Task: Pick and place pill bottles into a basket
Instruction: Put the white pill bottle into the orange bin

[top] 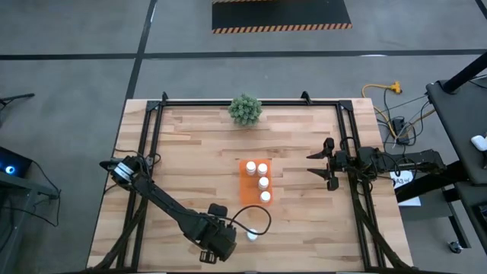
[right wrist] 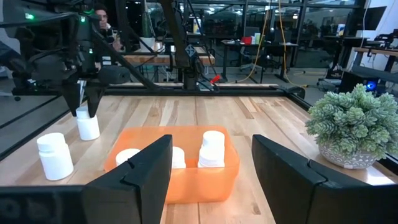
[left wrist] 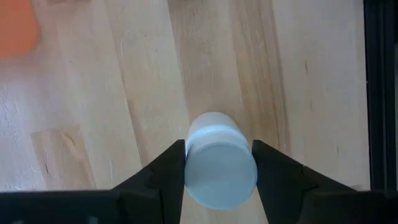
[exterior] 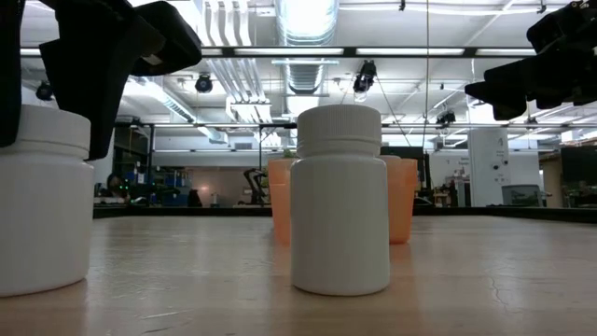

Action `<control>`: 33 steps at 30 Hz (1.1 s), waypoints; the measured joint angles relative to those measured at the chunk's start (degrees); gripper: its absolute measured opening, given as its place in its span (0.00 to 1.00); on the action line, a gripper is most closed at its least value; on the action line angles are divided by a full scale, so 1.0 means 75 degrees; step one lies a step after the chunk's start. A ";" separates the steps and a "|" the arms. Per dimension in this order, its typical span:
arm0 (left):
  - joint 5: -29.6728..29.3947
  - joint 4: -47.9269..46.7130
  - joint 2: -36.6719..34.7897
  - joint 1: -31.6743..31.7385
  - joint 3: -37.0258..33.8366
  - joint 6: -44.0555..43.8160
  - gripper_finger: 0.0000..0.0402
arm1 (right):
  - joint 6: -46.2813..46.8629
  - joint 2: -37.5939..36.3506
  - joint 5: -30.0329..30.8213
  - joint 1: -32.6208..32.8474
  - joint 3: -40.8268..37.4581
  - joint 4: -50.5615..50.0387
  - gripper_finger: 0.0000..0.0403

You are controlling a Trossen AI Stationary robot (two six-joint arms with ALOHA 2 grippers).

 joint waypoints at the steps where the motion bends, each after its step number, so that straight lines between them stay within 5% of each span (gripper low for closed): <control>1: 0.0000 0.0000 0.0000 0.0000 0.0000 0.0001 0.36 | -0.0004 0.0000 0.0003 0.0000 0.0000 0.0000 0.52; 18: 0.0075 -0.0081 -0.0149 0.0161 0.0121 -0.0001 0.36 | -0.0004 0.0000 0.0001 0.0003 0.0000 0.0000 0.52; 33: -0.0056 -0.0885 -0.0166 0.0757 0.1181 0.0552 0.36 | 0.0007 0.0000 0.0003 0.0000 0.0000 0.0001 0.52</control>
